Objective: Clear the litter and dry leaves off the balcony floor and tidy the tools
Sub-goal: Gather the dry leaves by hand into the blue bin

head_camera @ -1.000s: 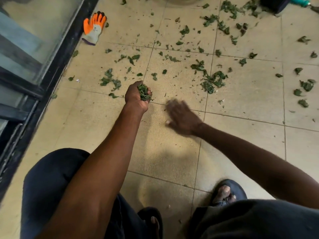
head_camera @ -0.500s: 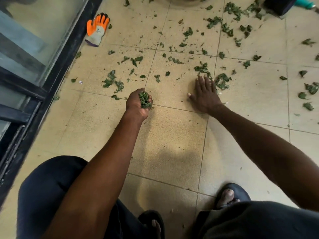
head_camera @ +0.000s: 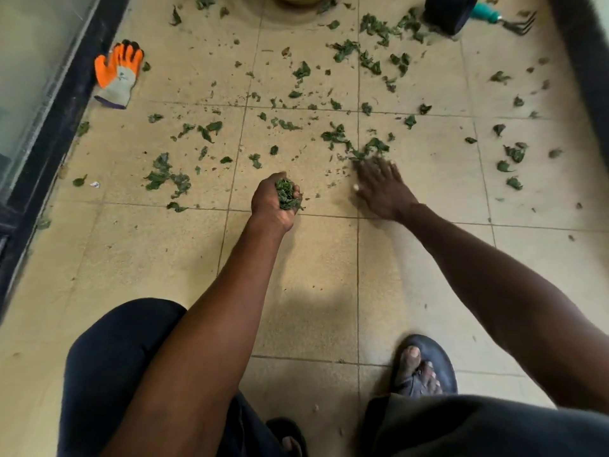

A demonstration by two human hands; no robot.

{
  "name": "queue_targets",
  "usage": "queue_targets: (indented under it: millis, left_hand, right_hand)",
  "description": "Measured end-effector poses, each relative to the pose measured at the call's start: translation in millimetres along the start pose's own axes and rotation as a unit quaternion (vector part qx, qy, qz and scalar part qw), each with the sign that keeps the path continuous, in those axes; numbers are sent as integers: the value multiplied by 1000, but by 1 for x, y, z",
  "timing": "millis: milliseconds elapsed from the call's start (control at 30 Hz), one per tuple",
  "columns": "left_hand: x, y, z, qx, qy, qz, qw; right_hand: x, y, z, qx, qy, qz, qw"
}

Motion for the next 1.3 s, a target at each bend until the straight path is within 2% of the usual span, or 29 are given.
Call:
queue_targets:
  millis: [100, 167, 367, 467, 533, 600, 667, 733, 800, 867, 900, 967, 1033, 1067, 1133, 1233, 1300]
  left_hand:
    - [20, 3, -3, -10, 24, 21, 999]
    - [32, 9, -4, -15, 39, 29, 999]
    - [55, 43, -3, -45, -9, 63, 997]
    - [69, 36, -7, -41, -30, 62, 997]
    - [78, 19, -10, -37, -18, 52, 998]
    - [83, 1, -11, -38, -18, 44, 998]
    - [85, -14, -11, -37, -10, 34, 999]
    - [86, -33, -11, -44, 2, 21, 999]
    - [87, -48, -14, -46, 3, 14, 999]
    - [89, -63, -21, -42, 5, 1, 999]
    - [90, -68, -24, -42, 4, -8, 999]
    - [93, -79, -30, -40, -1, -23, 999]
    - [98, -89, -41, -36, 5, -37, 999]
    - [101, -95, -49, -30, 12, -44, 998]
    - [109, -104, -65, -18, 19, -54, 998]
    - [121, -112, -84, -8, 13, -54, 998]
    - [126, -116, -91, -5, 3, -46, 999]
  right_hand:
    - [-39, 6, -3, 84, -199, -114, 970]
    - [-53, 16, 3, 131, -287, -142, 938]
    - [-74, 45, 12, 255, -372, -147, 881]
    - [-71, 47, 0, 296, -386, -206, 849]
    - [-43, 47, -10, 369, -366, -222, 825]
    - [3, 47, -7, 462, -370, -171, 787]
    - [35, 38, 9, 506, -389, -146, 756]
    - [48, 20, 21, 495, -386, -147, 765]
    - [50, -10, 27, 431, -357, -135, 818]
    - [41, -45, 31, 322, -341, -112, 876]
    - [33, -55, 32, 274, -354, -117, 886]
    - [11, -66, 19, 232, -379, -197, 874]
    - [-7, -66, -9, 269, -377, -292, 837]
    - [-10, -67, -26, 312, -379, -305, 816]
    - [-11, -76, -54, 395, -396, -280, 780]
    - [-21, -110, -66, 389, -401, -237, 795]
    - [-27, -139, -60, 332, -399, -204, 830]
Point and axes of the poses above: each hand's wrist, its own y-axis away from the middle knuckle, its own x-axis out of the palm, z = x × y, the point moved 6 cm from there along -y, towards the middle knuckle, and after that the axes turned 9 degrees about -y, right-handed, at the moved point
